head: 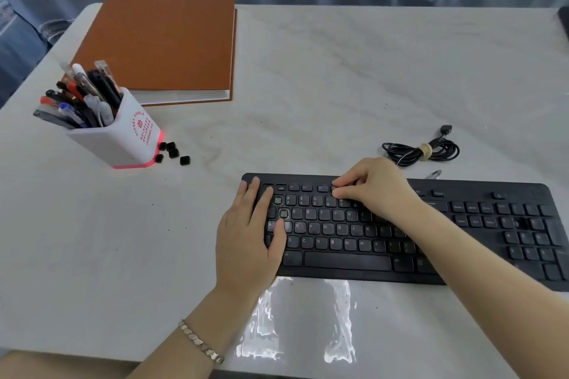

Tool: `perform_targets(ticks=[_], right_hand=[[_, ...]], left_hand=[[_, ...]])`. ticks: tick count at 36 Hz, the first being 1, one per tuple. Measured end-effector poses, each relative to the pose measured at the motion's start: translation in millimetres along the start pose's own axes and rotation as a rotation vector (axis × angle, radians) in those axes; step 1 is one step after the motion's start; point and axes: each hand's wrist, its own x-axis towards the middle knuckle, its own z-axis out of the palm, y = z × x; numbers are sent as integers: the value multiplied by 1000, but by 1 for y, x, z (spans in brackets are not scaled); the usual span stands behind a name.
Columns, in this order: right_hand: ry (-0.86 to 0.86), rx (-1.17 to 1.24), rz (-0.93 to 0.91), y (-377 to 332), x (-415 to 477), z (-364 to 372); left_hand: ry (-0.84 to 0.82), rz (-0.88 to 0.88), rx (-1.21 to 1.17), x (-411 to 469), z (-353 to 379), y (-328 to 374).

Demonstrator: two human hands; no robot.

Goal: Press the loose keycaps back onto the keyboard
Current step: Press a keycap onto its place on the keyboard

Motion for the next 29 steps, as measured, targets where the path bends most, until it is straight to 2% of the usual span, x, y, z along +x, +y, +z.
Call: perform_targets(ticks=[6,11,18,24,29], right_hand=[[7,9,-21,1,-2,1],[16,-77,-82,5,-2,4],[353,-371,-398,31,-41,35],[354,-512,-358,32,-49,42],[348,-457,-324,32,-46,39]], left_hand=[[2,3,-9,0,0,0],[3,0,-8,-1,0,0],[-25,13,-3,-1,-1,0],[-34,22,2,-1,-1,-1],[-36,32,2,-1,0,-2]])
